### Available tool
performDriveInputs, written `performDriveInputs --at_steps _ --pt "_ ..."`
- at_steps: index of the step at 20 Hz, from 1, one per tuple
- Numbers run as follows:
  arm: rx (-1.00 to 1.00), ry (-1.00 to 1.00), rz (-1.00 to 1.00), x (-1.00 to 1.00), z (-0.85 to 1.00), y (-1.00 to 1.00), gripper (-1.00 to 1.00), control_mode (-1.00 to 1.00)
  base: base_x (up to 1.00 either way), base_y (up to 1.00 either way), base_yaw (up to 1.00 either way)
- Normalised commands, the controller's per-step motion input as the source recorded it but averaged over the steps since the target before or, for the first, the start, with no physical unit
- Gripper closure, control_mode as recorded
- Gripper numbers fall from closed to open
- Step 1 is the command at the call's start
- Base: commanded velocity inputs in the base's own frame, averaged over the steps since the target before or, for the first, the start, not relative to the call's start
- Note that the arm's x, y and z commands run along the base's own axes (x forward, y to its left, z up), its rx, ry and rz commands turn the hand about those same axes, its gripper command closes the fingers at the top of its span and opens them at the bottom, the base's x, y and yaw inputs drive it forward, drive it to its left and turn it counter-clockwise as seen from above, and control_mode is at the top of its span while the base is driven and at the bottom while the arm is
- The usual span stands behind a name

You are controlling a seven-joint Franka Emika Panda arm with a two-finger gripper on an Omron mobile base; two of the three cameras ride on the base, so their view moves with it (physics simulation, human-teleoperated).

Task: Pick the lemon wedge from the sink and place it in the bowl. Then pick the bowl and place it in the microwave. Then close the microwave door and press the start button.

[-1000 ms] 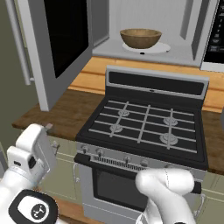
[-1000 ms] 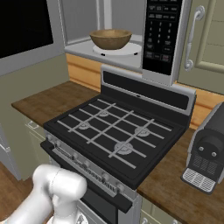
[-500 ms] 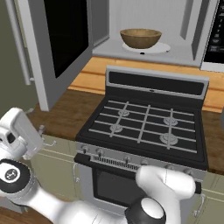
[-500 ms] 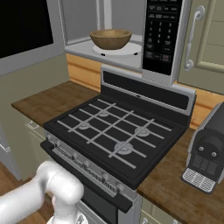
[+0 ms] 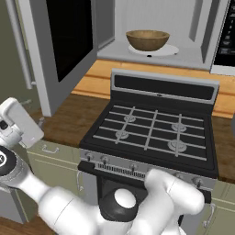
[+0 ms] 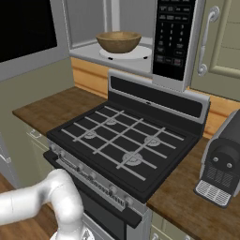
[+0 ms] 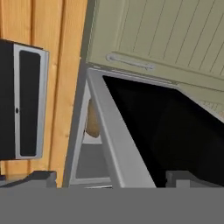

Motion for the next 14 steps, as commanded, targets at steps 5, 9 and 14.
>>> performDriveInputs --at_steps 5,9,14 --pt "-0.03 0.0 -0.21 0.38 0.49 0.08 -1.0 -1.0 0.0 0.0 0.0" --pt "0.0 0.0 -0.16 0.0 0.76 -0.33 -1.0 -1.0 0.0 0.0 0.0" --pt "0.0 0.0 -0.12 0.0 0.61 -0.72 -1.0 -1.0 0.0 0.0 0.0"
